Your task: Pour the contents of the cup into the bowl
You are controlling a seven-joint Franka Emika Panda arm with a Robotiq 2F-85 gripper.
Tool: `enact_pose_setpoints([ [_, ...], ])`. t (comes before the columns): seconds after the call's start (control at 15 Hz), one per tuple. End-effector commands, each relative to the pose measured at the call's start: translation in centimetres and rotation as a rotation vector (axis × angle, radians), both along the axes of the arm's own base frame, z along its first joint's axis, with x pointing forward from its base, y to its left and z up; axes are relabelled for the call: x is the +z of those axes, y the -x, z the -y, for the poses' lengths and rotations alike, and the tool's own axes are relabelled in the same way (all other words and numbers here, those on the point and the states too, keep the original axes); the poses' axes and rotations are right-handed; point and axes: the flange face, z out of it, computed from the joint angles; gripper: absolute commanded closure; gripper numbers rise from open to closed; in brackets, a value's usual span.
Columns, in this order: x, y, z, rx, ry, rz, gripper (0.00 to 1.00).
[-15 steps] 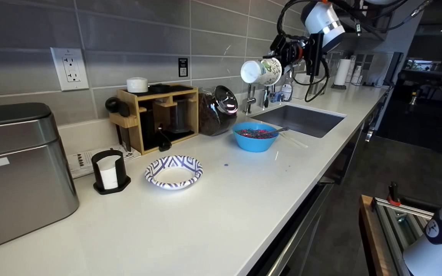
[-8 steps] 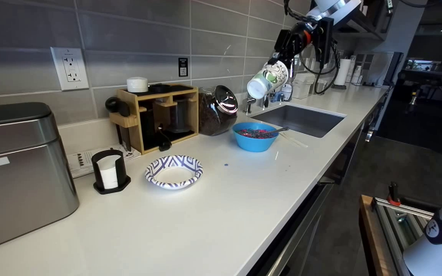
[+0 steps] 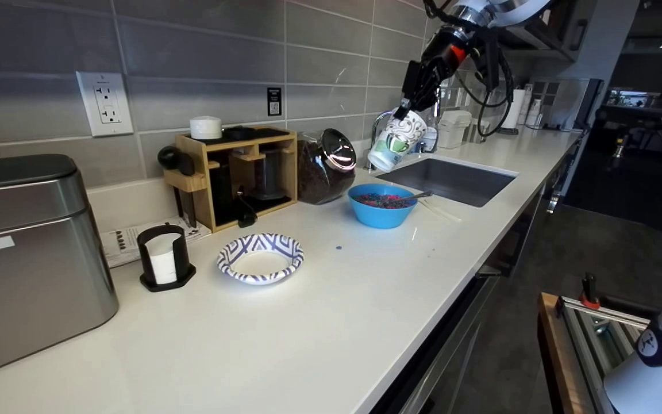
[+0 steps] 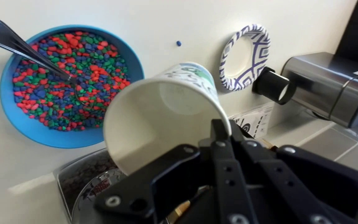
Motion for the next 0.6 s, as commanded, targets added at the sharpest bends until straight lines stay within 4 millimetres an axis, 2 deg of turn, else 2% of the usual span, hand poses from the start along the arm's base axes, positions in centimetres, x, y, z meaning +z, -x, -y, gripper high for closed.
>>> enact_pose_setpoints([
  [0.0,-0.5,0.7,-5.4,-0.023,0.126,-0.030,1.00],
  [0.07,-0.1,-0.3,-2.8,-0.010,0.073,-0.019,1.00],
  [0.2,-0.4,-0.4,-5.1,-0.003,0.104,-0.029,1.00],
  [0.27,-0.4,-0.3,-5.5,-0.001,0.109,-0.031,1.00],
  [0.53,-0.3,0.0,-5.2,-0.008,0.109,-0.029,1.00],
])
